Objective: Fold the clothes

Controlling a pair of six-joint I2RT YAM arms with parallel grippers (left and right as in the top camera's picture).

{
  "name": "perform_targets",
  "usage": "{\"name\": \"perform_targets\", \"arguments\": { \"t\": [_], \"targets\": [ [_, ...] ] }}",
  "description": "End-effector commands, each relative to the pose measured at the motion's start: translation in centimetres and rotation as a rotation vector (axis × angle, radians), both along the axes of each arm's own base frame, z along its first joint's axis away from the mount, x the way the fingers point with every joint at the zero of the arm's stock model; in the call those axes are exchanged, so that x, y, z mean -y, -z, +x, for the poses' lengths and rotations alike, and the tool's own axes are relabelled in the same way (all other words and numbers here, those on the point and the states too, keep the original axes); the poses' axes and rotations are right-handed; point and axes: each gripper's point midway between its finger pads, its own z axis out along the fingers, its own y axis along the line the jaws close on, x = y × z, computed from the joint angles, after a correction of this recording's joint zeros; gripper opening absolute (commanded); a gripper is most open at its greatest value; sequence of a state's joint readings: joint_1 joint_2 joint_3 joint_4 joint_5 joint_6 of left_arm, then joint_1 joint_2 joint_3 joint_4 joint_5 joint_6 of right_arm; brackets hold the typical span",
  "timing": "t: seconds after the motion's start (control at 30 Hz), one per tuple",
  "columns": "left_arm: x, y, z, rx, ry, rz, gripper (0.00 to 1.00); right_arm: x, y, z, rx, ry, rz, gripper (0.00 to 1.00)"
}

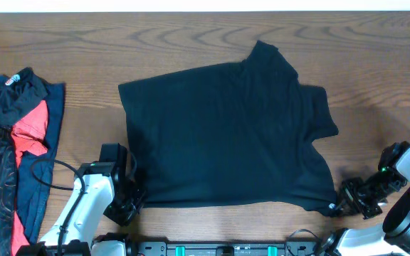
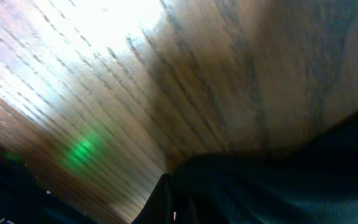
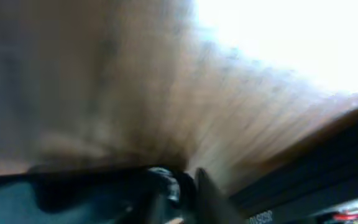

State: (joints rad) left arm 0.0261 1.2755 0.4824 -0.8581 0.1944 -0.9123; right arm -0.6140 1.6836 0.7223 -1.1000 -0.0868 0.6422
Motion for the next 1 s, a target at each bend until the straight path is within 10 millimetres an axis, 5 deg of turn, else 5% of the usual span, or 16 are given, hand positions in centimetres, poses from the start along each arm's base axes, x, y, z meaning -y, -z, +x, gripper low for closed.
{"name": "perform_targets", "arguments": {
  "t": [0.0,0.03,0.17,0.3,0.43,0.73,0.77,0.8,0.83,0.87,0.97],
  "targets": [
    [0.5,0.6,-0.2,0.004,-0.007,-0.03,0.25,2.5,0.9,-0.1,0.0,-0.057,-0.112,0.84],
    [0.5,0.6,-0.2,0.004,-0.007,-0.03,0.36,2.5,0.9,-0.1,0.002,-0.063,-0.111,0.99],
    [0.6,0.6,-0.2,0.003,-0.007,-0.034,0.7,2.5,1.0,-0.1,0.004,-0.066,-0.111,0.99],
    [0.9,0.6,0.1,0.015,-0.01,-0.056,0.73,2.7,1.1,0.4,0.018,-0.071,-0.122,0.99],
    [1.4,0.5,0.4,0.026,-0.012,-0.082,0.92,2.9,0.7,1.3,0.035,-0.092,-0.133,0.99],
    [1.7,-0.1,0.7,0.068,0.005,-0.083,1.0,3.8,-2.2,4.6,0.149,-0.126,-0.224,0.99],
    [1.7,-0.2,0.6,0.066,0.005,-0.083,0.95,3.9,-2.5,4.8,0.16,-0.126,-0.232,0.99],
    [1.7,-0.2,0.5,0.063,0.006,-0.084,0.75,4.0,-2.9,5.0,0.169,-0.127,-0.242,0.99],
    [1.7,-0.2,0.3,0.057,0.008,-0.084,0.32,4.1,-3.1,5.0,0.174,-0.127,-0.247,0.99],
    [1.7,-0.3,0.2,0.05,0.008,-0.085,0.08,4.2,-3.3,5.1,0.181,-0.126,-0.252,0.99],
    [2.3,-0.4,0.1,0.046,0.006,-0.12,0.06,4.2,-3.6,5.1,0.182,-0.128,-0.256,0.99]
  ]
}}
